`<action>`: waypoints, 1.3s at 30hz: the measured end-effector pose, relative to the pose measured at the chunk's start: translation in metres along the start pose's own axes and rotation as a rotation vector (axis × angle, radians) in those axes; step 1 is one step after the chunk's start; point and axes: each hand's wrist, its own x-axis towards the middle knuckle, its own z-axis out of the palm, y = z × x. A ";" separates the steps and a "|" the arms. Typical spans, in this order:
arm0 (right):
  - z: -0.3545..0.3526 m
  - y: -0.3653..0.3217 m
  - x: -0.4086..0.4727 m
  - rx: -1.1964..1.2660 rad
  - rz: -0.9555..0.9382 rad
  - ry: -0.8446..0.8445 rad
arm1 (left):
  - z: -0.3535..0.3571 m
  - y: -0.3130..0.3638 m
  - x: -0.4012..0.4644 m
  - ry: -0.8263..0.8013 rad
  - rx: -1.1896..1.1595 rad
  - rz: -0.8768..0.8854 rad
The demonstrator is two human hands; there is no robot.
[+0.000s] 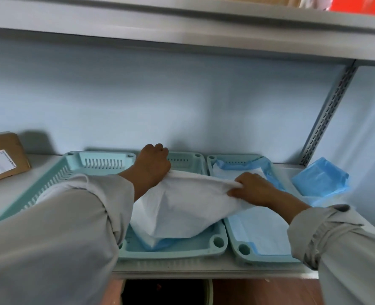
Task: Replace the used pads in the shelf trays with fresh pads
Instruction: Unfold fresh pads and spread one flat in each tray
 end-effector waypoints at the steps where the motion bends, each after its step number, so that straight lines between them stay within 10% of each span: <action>1: -0.003 0.001 -0.001 -0.012 0.025 0.102 | -0.003 0.003 0.003 -0.055 -0.011 -0.032; 7: -0.035 -0.004 -0.003 -0.136 0.090 0.624 | -0.007 0.014 0.037 -0.338 -0.979 -0.467; 14: -0.076 -0.031 -0.017 -0.176 -0.197 1.109 | -0.016 0.003 0.074 0.482 -1.558 -0.551; 20: 0.003 -0.083 -0.027 -0.534 -0.325 0.765 | 0.014 0.019 0.034 -0.249 -1.639 -0.936; 24: 0.063 -0.101 -0.025 -0.358 -0.218 0.321 | 0.024 0.046 -0.004 -0.525 -1.878 -0.800; 29: 0.088 -0.111 -0.020 0.045 -0.214 -0.293 | 0.034 0.084 -0.029 -0.680 -1.902 -0.809; 39: 0.074 -0.039 -0.026 0.034 0.039 -0.266 | 0.030 0.121 -0.032 -0.584 -2.062 -1.065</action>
